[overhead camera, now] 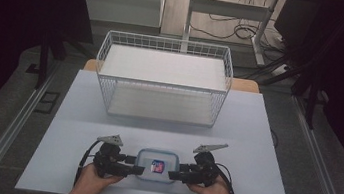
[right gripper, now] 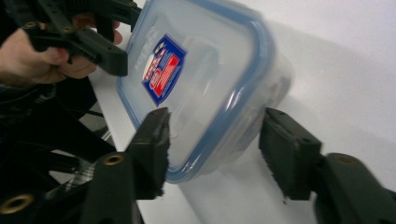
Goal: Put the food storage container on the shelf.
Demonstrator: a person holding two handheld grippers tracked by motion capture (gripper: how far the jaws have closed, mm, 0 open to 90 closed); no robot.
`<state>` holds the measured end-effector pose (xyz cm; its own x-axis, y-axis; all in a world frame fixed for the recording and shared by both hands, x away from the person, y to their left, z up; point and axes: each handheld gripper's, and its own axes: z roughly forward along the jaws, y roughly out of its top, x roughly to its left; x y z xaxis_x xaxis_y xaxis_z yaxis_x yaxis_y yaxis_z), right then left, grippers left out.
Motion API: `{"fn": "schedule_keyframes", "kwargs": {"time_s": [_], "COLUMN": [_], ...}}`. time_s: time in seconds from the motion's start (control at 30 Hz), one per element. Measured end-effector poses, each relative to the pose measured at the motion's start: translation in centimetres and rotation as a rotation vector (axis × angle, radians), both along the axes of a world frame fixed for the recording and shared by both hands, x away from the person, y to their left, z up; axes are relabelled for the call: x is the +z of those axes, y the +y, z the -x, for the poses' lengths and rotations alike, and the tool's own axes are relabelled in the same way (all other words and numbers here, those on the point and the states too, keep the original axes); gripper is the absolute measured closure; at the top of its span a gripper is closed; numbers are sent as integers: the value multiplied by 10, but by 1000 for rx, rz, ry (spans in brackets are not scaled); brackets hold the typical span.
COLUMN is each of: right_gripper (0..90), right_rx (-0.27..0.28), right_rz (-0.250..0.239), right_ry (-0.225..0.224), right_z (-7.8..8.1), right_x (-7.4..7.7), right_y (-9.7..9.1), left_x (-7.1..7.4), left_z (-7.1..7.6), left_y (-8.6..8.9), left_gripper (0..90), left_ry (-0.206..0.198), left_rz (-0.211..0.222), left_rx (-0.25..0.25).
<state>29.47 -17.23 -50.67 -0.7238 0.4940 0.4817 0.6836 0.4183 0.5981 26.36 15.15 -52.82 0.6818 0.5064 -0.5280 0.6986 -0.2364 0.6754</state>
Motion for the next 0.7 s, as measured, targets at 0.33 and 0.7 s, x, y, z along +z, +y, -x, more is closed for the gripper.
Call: {"fn": "schedule_keyframes", "kwargs": {"time_s": [0.33, 0.7], "right_gripper": [568, 588], "right_rx": [-5, -30], "right_rz": [-73, -167], "right_ry": [51, -9], "right_z": [-4, -11], "right_x": [1, 15], "right_y": [-8, -10], "left_x": [-2, 11], "left_z": [1, -5], "left_y": [8, 15], "left_gripper": [557, 568], "left_ry": [5, -24], "left_rz": [66, 117], "left_rx": [20, 43]}}
